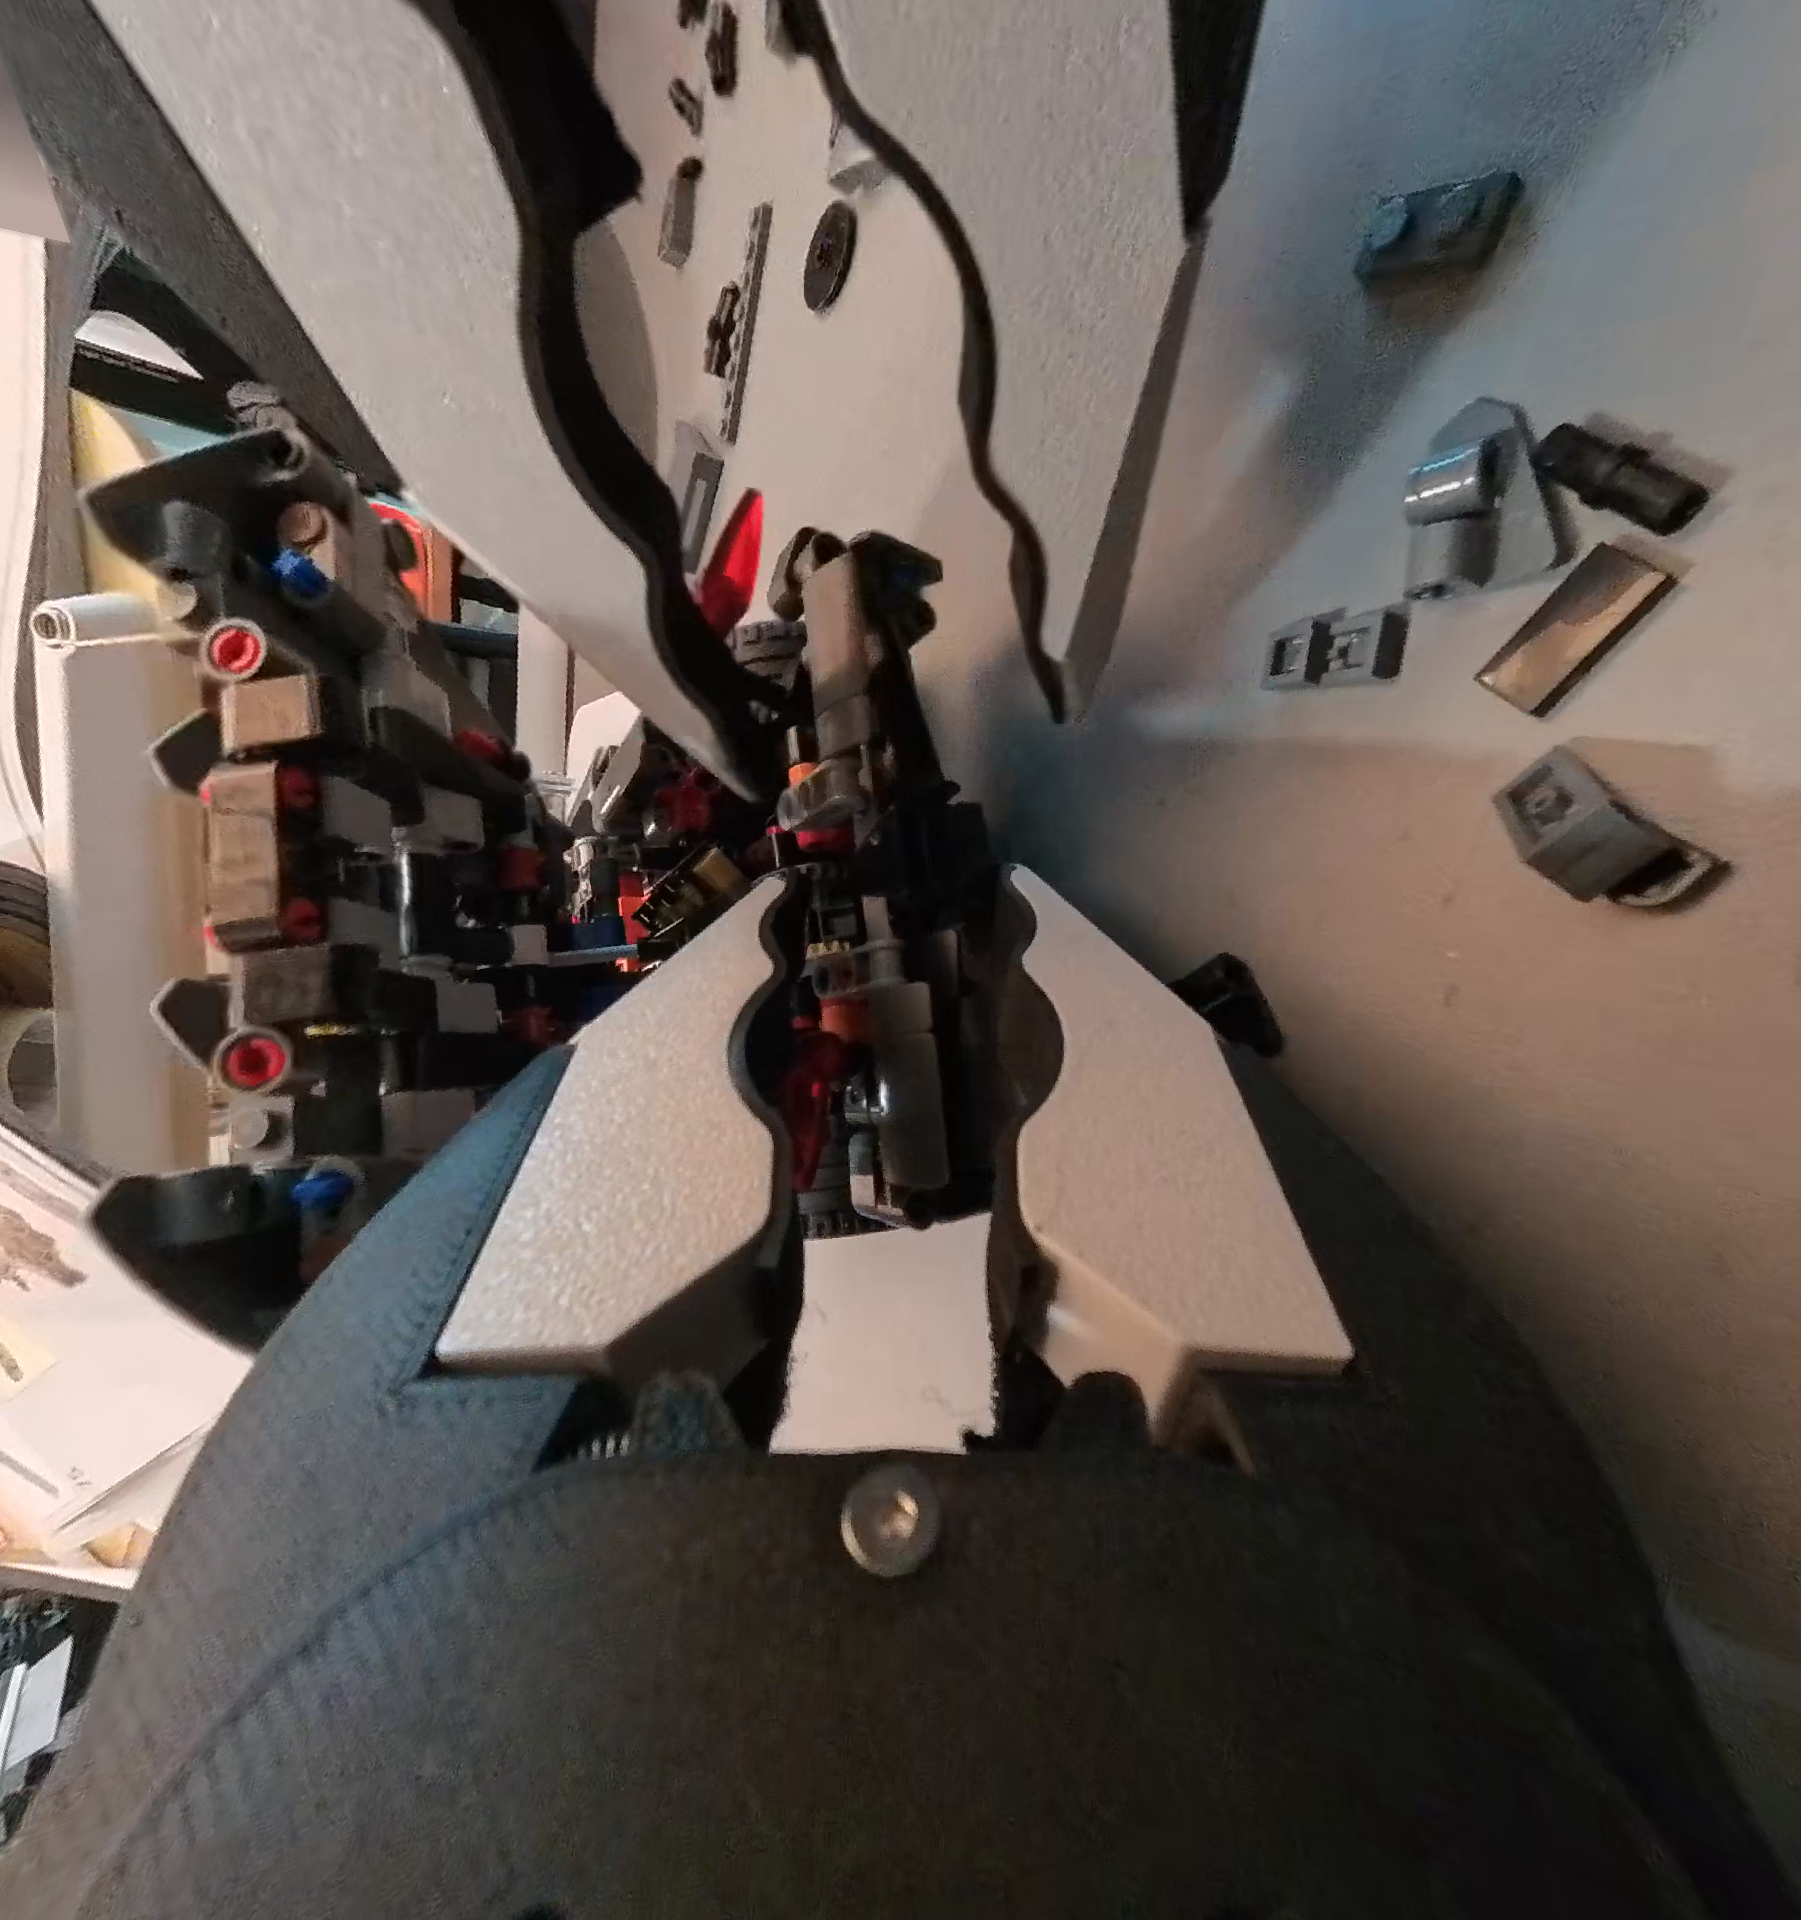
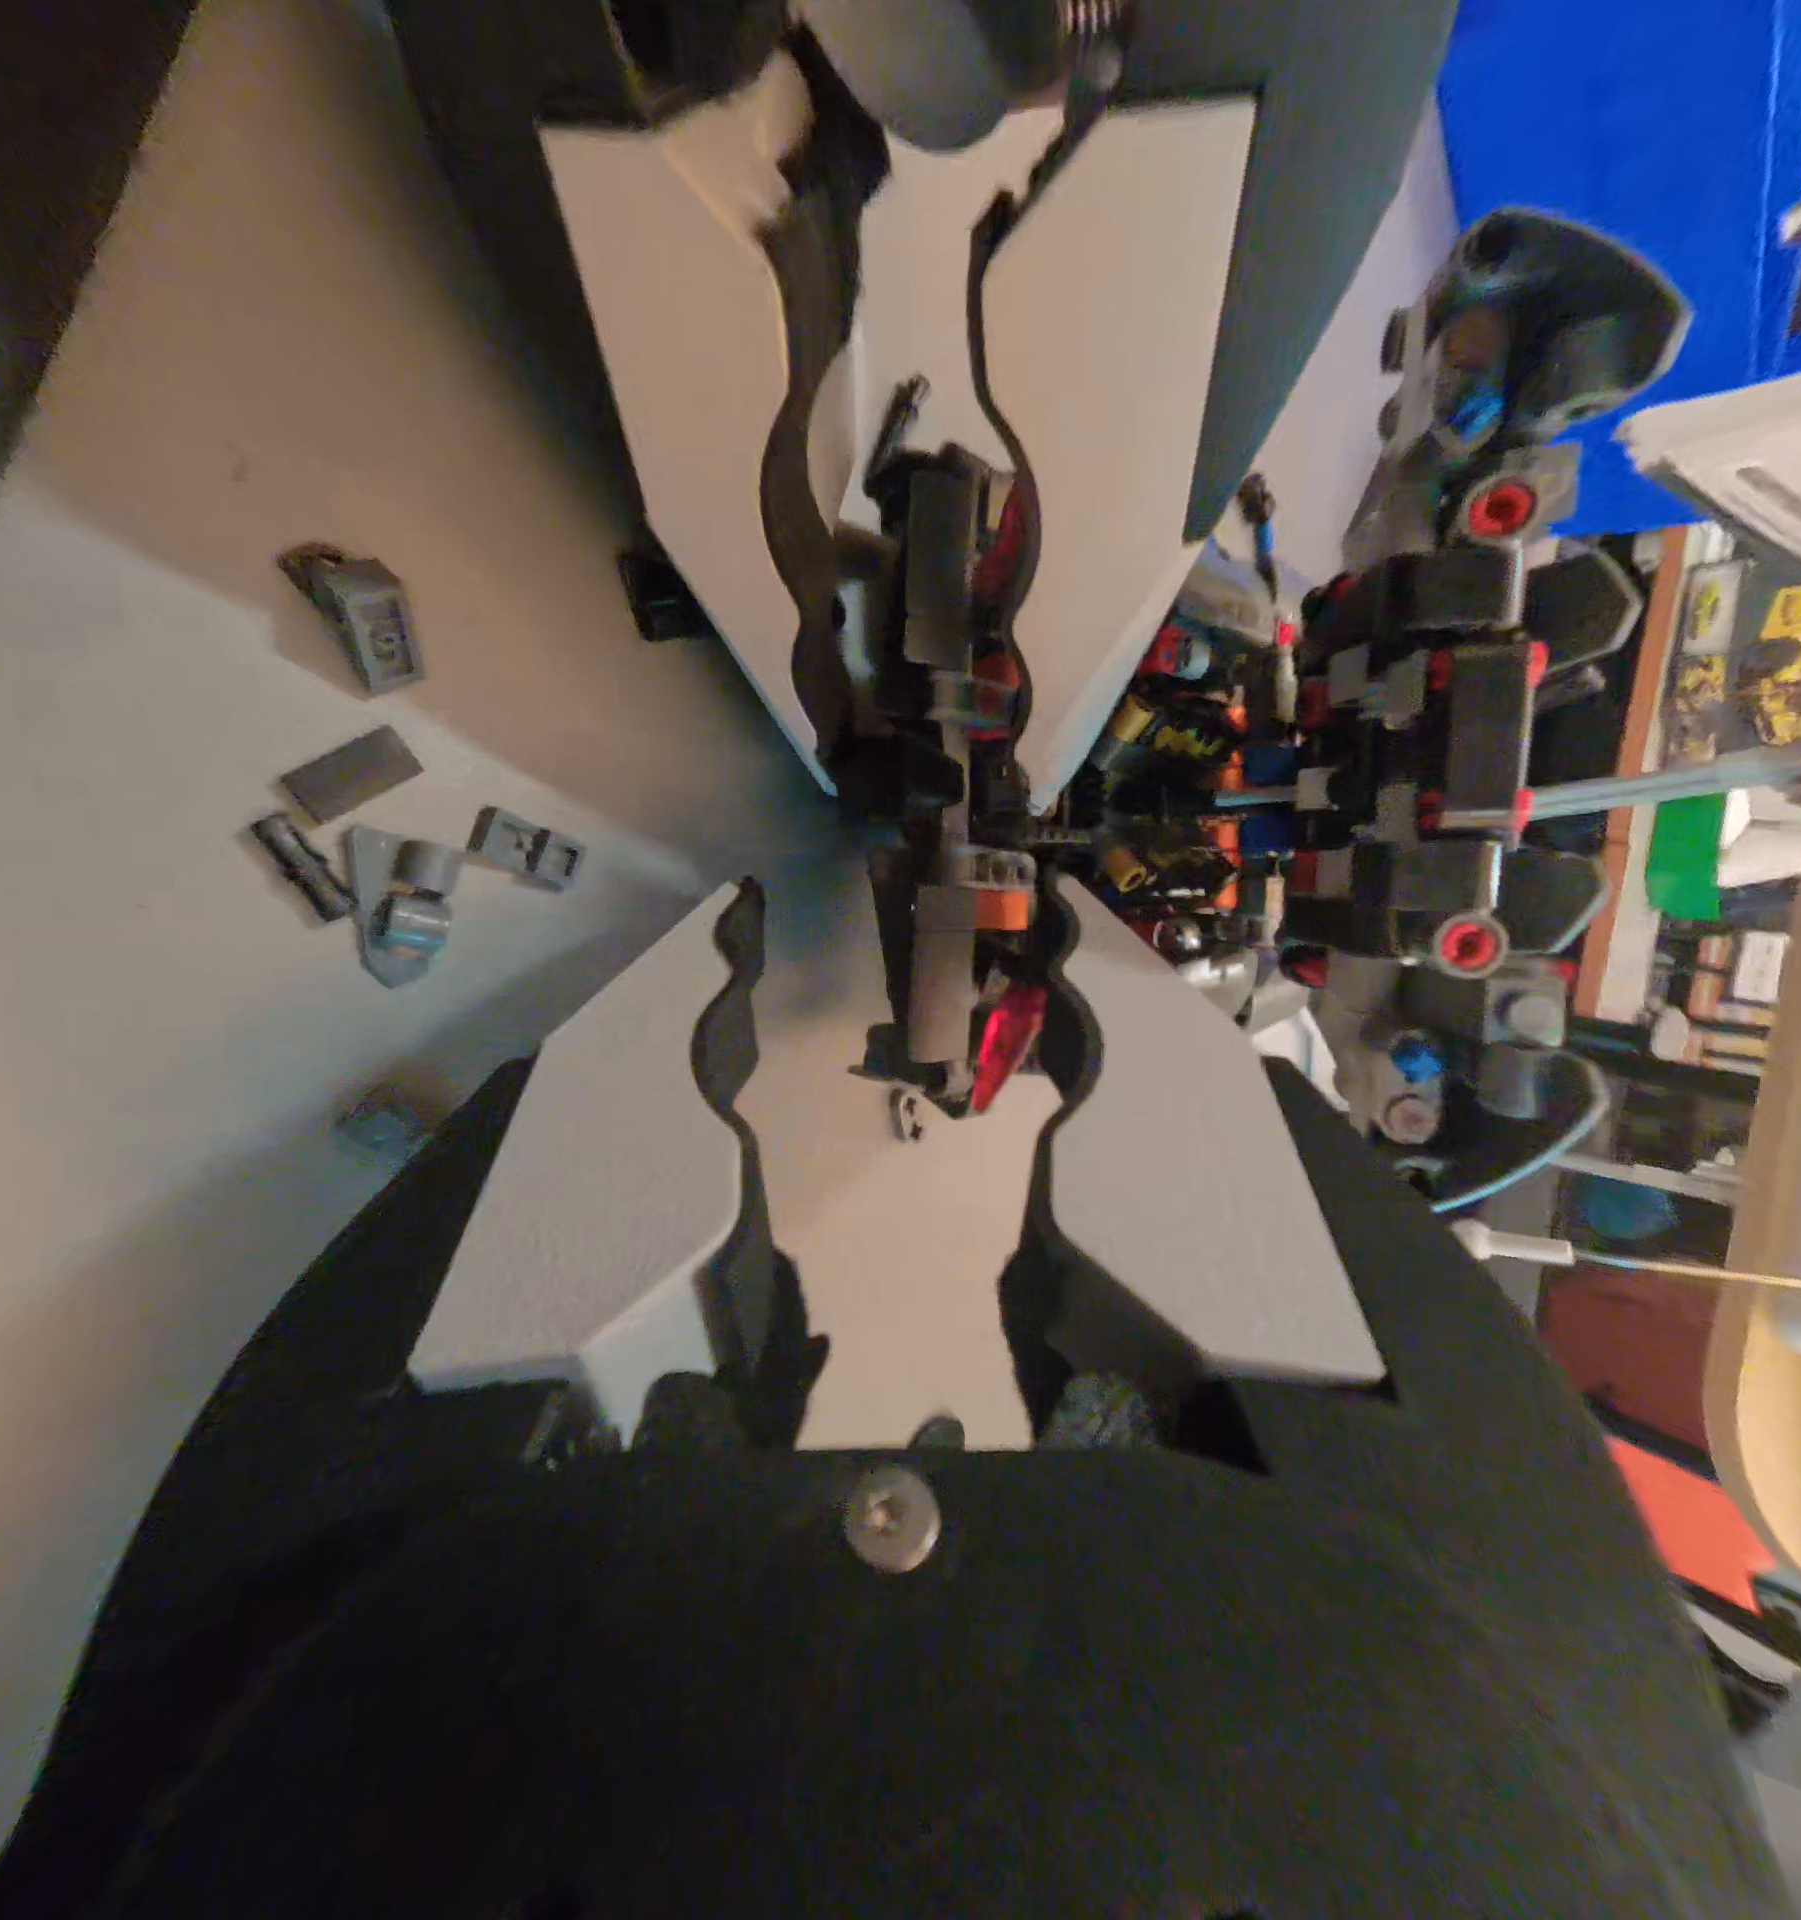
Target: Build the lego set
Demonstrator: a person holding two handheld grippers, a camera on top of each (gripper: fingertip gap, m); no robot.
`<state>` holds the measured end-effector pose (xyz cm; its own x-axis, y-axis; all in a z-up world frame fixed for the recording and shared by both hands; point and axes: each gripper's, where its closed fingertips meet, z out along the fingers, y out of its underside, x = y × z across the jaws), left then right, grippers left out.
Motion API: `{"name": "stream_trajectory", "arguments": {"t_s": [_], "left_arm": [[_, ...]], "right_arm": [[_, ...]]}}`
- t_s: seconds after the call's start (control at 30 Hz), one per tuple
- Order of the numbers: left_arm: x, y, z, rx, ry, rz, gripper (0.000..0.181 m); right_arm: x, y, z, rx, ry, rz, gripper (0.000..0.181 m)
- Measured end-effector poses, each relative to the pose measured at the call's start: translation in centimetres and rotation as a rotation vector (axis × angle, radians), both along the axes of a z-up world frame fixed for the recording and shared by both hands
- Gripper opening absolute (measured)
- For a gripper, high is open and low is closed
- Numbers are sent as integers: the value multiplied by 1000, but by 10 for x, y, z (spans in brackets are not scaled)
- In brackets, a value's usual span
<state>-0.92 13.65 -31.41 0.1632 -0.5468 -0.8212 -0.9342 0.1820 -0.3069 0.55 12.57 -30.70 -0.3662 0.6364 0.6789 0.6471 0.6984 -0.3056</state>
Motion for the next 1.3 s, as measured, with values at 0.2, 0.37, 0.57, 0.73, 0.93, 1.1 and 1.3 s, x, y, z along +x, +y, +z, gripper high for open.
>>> {"name": "stream_trajectory", "arguments": {"t_s": [0.2, 0.37, 0.57, 0.73, 0.93, 1.1, 1.3], "left_arm": [[0, 0, 0, -3, -5, 0, 33], [1, 0, 1, -10, -19, 1, 33], [0, 0, 1, -10, -17, 3, 34], [0, 0, 1, -12, -24, 5, 33], [1, -1, 2, -22, -38, 2, 33], [1, -1, 2, -19, -35, 2, 33], [1, -1, 2, -23, -42, 2, 33]], "right_arm": [[-3, 14, -6, 203, -7, -13, 38], [-9, 20, 0, 326, 42, 7, 27], [-10, 22, -4, 392, 42, 23, 25], [-11, 22, -4, 392, 32, 22, 21], [-11, 23, -5, 375, 8, 30, 19], [-9, 23, -1, 356, 51, 36, 24], [-8, 21, -1, 386, 55, 37, 21]]}}
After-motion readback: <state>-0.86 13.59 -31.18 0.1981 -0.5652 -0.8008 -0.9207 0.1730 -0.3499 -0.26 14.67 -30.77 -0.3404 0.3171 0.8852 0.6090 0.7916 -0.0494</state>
